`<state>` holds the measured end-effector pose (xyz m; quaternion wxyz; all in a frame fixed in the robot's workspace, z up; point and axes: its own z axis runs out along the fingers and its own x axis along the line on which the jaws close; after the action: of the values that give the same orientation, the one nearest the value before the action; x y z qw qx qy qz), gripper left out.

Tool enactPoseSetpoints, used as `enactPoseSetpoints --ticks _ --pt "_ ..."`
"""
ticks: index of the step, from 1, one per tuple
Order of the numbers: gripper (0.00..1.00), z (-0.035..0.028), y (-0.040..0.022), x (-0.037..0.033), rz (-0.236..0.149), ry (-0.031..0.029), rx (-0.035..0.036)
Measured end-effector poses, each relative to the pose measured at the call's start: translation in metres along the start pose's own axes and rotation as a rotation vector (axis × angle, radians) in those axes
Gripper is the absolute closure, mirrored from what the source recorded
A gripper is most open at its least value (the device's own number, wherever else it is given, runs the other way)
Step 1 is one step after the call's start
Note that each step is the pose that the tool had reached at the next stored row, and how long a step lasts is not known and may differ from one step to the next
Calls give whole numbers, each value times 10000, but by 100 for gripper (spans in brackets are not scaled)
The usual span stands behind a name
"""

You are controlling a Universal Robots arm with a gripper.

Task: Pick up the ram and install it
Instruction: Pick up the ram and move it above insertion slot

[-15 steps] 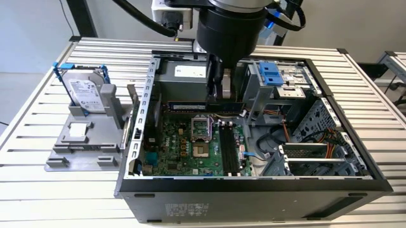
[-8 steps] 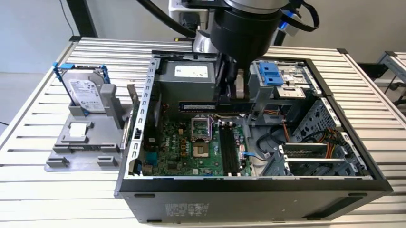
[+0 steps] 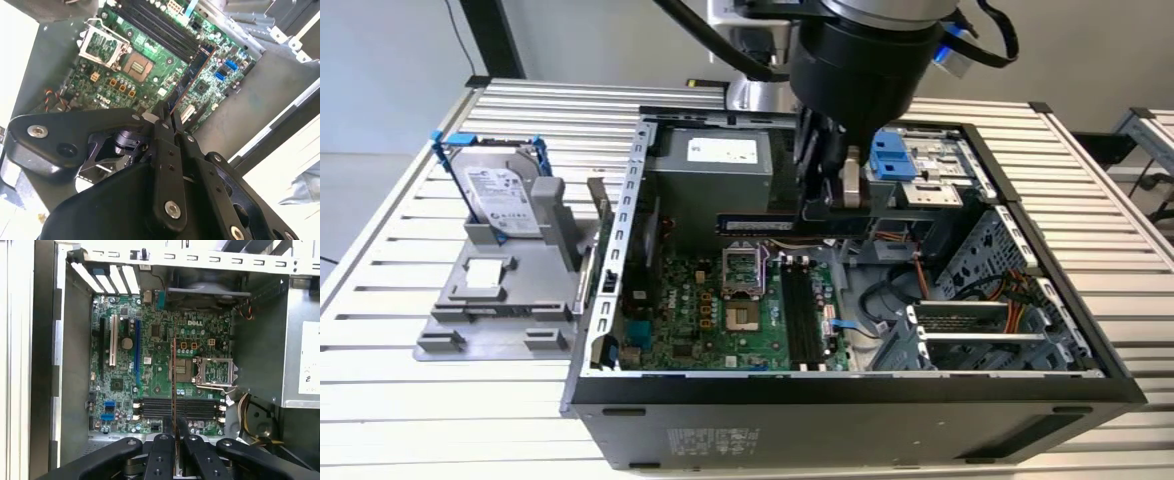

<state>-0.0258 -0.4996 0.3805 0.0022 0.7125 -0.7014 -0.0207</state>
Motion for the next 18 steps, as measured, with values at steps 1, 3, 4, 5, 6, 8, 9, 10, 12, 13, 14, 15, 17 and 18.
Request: enactPoseSetpoints --ticks 1,3,4,5,6,8,9,10,12,13,14,15,17,18 --pt "100 -1 -34 0 -1 -1 0" --pt "100 -4 -99 -1 -1 1 0" --pt "100 -4 -130 -2 0 0 0" --pt "100 -5 -163 -5 -1 0 0" --pt "100 -6 -190 -8 0 0 0" --pt "100 -8 -249 -12 -1 0 0" --pt "100 -9 -276 -15 0 0 0" --pt "100 -9 -300 -21 1 1 -1" --pt "100 -10 -334 -34 25 -1 0" --pt "100 -10 -346 -40 45 -2 1" --pt "100 -10 -355 -48 66 -2 1" --pt "100 -10 -362 -56 84 -3 2" --pt "100 -10 -377 -74 120 -4 3" --pt "100 -10 -384 -82 138 -4 4"
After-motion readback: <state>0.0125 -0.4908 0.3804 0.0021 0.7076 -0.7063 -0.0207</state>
